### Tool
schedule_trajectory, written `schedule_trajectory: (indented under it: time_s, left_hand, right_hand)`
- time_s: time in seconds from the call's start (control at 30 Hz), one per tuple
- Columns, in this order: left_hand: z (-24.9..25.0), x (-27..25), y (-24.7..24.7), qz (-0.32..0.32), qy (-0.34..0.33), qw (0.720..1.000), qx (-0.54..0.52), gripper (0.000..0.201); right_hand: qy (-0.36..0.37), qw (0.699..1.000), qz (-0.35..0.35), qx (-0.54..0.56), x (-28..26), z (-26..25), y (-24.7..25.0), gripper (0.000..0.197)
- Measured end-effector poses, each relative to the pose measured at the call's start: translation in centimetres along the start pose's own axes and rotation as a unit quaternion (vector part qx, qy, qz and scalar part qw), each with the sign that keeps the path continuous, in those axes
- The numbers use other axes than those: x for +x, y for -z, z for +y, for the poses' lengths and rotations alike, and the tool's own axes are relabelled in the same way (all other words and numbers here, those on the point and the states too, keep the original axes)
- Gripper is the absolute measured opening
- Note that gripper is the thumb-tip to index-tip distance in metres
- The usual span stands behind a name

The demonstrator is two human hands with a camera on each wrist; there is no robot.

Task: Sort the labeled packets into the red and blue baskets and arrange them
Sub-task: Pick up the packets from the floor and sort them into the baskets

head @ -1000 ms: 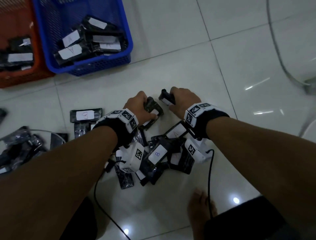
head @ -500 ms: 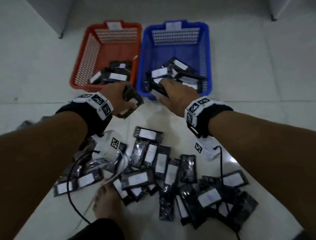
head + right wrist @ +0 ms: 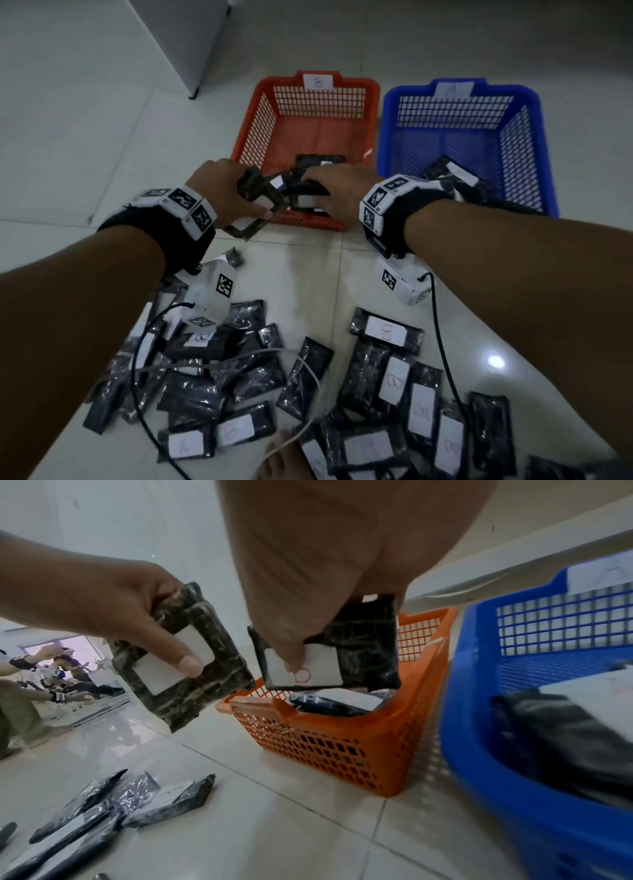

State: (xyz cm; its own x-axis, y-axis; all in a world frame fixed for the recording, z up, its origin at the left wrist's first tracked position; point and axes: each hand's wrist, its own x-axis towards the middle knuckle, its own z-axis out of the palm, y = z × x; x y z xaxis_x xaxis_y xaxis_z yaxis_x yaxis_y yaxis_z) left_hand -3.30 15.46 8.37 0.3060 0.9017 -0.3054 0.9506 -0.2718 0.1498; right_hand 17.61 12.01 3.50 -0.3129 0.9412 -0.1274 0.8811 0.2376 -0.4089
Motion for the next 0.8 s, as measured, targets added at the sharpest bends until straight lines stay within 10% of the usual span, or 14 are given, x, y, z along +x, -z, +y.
schedule_trajectory:
  time_s: [0.1,0.33,0.63,0.8]
  left_hand:
    - [-0.2,1.6,-0.4,-0.030,-0.023,0.999,-0.010,0.045]
    - [6.4,6.2,-0.7,-0.066,-0.102,0.991,-0.050,0.049]
    - [20.5,10.4,-2.5,-0.102,-0.234,0.964,-0.075,0.053]
    - [25.3,12.2,-5.7,-0.130,-0.243,0.958,-0.081,0.036]
  right_hand:
    - [-0.012,0.999,-0.016,-0.026,1.7,-0.2,-1.1,0.043]
    - [-0.166,0.968,0.182,-0.051,-4.4,7.1,1.6,0.035]
    - [-0.534,0.809,0.237,0.059,-17.4,17.8,2.6,0.049]
    - [-0.572,0.756,0.229,0.220,-17.6,18.8,-0.8,0.047]
